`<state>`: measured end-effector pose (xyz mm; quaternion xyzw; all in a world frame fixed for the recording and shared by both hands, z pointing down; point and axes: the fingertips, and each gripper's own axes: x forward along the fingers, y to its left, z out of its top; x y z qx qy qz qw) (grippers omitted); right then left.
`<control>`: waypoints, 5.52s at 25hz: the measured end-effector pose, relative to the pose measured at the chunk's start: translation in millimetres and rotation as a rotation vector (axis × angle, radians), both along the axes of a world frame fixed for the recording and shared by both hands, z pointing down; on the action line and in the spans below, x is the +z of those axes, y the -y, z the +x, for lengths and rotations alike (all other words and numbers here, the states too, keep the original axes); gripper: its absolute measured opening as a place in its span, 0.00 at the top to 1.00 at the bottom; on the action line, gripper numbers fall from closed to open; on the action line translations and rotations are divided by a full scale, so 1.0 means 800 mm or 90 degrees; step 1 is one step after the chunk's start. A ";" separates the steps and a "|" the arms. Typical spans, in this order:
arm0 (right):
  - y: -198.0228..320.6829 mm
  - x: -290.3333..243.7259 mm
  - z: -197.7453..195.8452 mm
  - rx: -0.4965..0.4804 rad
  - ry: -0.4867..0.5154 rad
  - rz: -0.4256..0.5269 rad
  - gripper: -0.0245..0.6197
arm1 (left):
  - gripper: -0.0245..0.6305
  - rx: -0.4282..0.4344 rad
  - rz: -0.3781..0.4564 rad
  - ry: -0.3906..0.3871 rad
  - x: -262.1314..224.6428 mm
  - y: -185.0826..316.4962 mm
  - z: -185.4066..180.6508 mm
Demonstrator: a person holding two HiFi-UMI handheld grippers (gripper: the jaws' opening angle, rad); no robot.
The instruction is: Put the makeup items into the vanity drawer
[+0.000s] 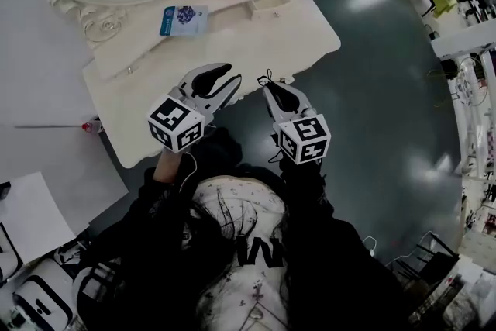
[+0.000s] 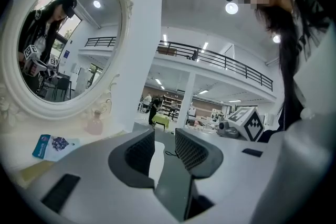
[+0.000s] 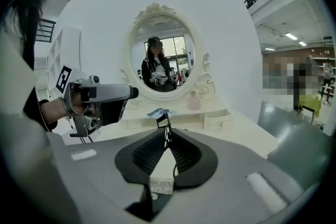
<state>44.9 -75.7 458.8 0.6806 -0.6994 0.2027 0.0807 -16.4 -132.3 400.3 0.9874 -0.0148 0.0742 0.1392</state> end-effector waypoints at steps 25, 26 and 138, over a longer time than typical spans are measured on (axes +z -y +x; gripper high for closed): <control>0.166 0.037 0.129 -0.136 -0.025 -0.062 0.89 | 0.78 -0.175 -0.035 0.014 0.029 0.161 0.076; 0.173 0.038 0.142 -0.144 -0.026 -0.066 0.89 | 0.78 -0.184 -0.036 0.016 0.029 0.162 0.086; 0.001 -0.007 -0.023 -0.319 -0.035 0.024 0.92 | 0.78 -0.264 -0.071 0.082 0.053 -0.033 -0.039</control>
